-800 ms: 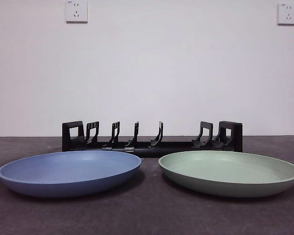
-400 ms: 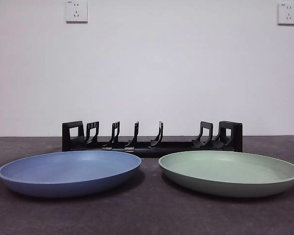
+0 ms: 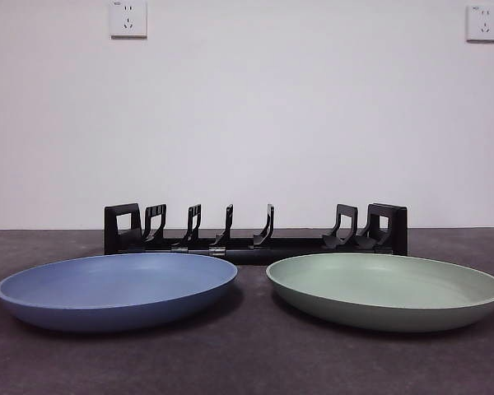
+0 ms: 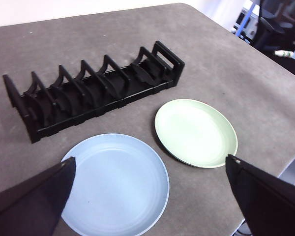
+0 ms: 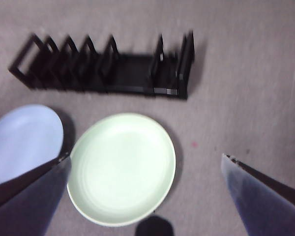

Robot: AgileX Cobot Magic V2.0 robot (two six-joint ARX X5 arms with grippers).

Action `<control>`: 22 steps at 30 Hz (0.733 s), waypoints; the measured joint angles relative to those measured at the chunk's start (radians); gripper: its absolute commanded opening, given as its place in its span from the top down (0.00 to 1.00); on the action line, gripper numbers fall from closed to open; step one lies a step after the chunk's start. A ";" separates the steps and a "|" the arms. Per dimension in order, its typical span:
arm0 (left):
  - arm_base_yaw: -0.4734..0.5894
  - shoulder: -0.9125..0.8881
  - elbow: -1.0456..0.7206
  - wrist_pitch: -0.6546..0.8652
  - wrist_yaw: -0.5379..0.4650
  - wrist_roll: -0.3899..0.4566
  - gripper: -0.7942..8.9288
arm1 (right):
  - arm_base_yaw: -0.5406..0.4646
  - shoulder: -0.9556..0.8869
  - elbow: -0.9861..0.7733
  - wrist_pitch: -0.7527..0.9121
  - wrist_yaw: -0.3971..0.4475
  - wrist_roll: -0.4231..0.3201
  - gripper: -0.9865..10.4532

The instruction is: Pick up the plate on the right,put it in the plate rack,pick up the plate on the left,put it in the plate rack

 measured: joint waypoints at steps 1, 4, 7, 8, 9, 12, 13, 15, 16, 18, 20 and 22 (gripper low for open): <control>-0.007 0.002 0.000 0.002 0.000 0.007 0.23 | 0.000 0.025 0.000 -0.002 -0.003 0.000 0.34; -0.030 0.014 0.000 0.002 0.000 0.029 0.23 | 0.000 0.126 0.000 -0.002 -0.017 0.001 0.34; -0.060 0.033 0.000 0.003 0.000 0.045 0.23 | 0.008 0.283 0.000 0.001 -0.015 0.001 0.34; -0.069 0.040 0.000 0.003 -0.001 0.046 0.23 | 0.018 0.335 0.000 0.004 -0.014 0.001 0.34; -0.077 0.050 0.001 0.003 -0.002 0.049 0.23 | 0.029 0.385 0.000 0.006 -0.014 0.001 0.34; -0.097 0.080 0.041 0.003 -0.002 0.052 0.23 | 0.073 0.537 0.000 0.022 0.009 0.000 0.34; -0.102 0.087 0.058 0.004 -0.002 0.052 0.23 | 0.087 0.583 0.000 0.032 0.026 0.000 0.34; -0.108 0.106 0.085 0.004 -0.002 0.052 0.23 | 0.115 0.663 0.000 0.052 0.040 -0.004 0.41; -0.109 0.111 0.092 0.002 -0.002 0.052 0.23 | 0.121 0.682 0.000 0.061 0.040 -0.004 0.43; -0.110 0.127 0.105 -0.010 -0.002 0.052 0.23 | 0.135 0.719 0.000 0.076 0.044 -0.006 0.43; -0.110 0.138 0.108 -0.018 -0.002 0.053 0.23 | 0.148 0.751 0.000 0.090 0.063 -0.007 0.43; -0.110 0.145 0.108 -0.019 -0.002 0.054 0.23 | 0.154 0.779 0.000 0.097 0.080 -0.007 0.43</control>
